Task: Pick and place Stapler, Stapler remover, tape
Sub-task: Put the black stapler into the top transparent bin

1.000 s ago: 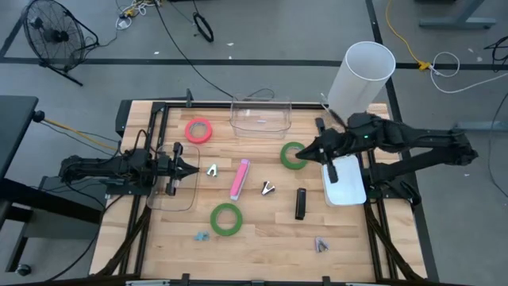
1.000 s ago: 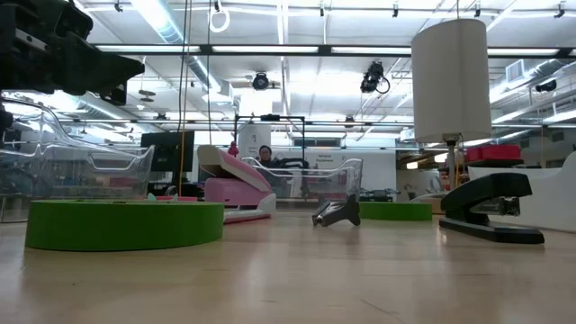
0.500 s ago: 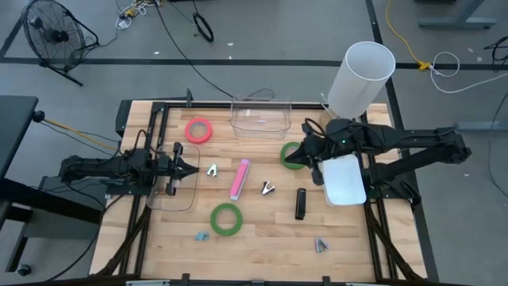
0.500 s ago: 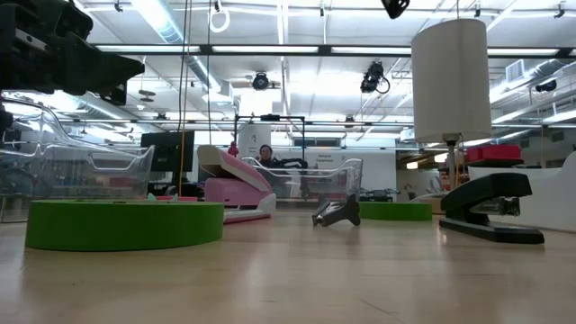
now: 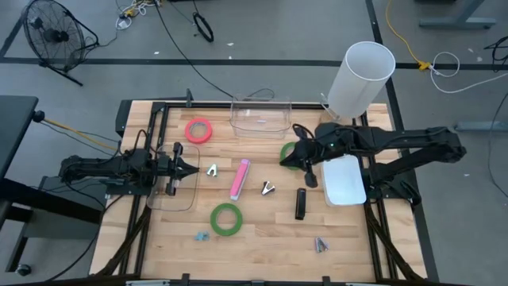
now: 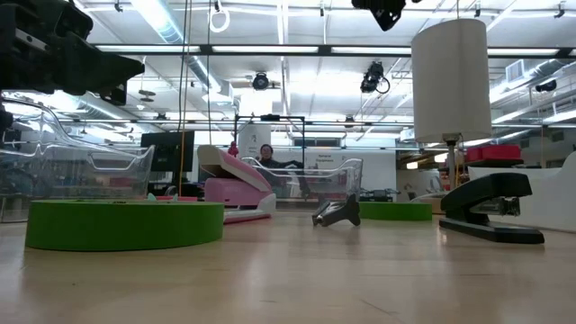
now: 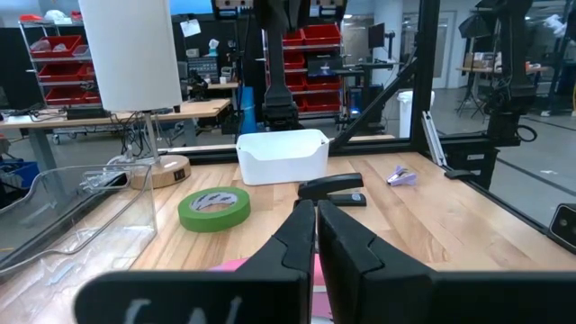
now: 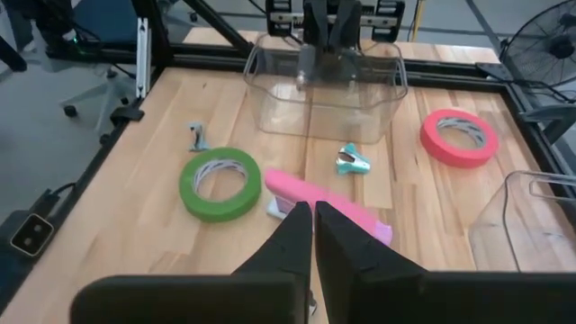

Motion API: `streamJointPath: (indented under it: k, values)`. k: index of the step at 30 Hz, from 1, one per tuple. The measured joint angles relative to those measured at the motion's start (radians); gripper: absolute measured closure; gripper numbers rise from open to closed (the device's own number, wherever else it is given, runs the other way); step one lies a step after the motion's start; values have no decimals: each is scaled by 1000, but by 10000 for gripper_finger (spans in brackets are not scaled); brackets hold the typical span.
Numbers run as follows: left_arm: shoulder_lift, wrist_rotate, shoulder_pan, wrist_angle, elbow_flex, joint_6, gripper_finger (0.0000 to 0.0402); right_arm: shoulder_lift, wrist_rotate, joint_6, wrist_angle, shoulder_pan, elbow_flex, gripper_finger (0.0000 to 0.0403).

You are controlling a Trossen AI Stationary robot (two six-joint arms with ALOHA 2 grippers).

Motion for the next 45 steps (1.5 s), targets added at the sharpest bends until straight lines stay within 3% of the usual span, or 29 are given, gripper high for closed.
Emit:
streamJointPath:
  k: [8,12,17,24,29,37,45]
  values:
    - [0,0,0,0,0,0,383,41,0,-116,-67,0,0,382]
    - [0,0,0,0,0,0,383,59,-4,-167,-125,0,0,363]
    - [0,0,0,0,0,0,383,75,-61,-257,-172,9,0,299]
    - [0,0,0,0,0,0,383,89,-53,-317,-181,38,0,193]
    - [0,0,0,0,0,0,383,89,-52,-362,-263,63,0,153]
    - [0,0,0,0,0,0,383,136,-35,-664,-451,137,0,148]
    - [0,0,0,0,0,0,383,233,43,-942,-494,177,0,162]
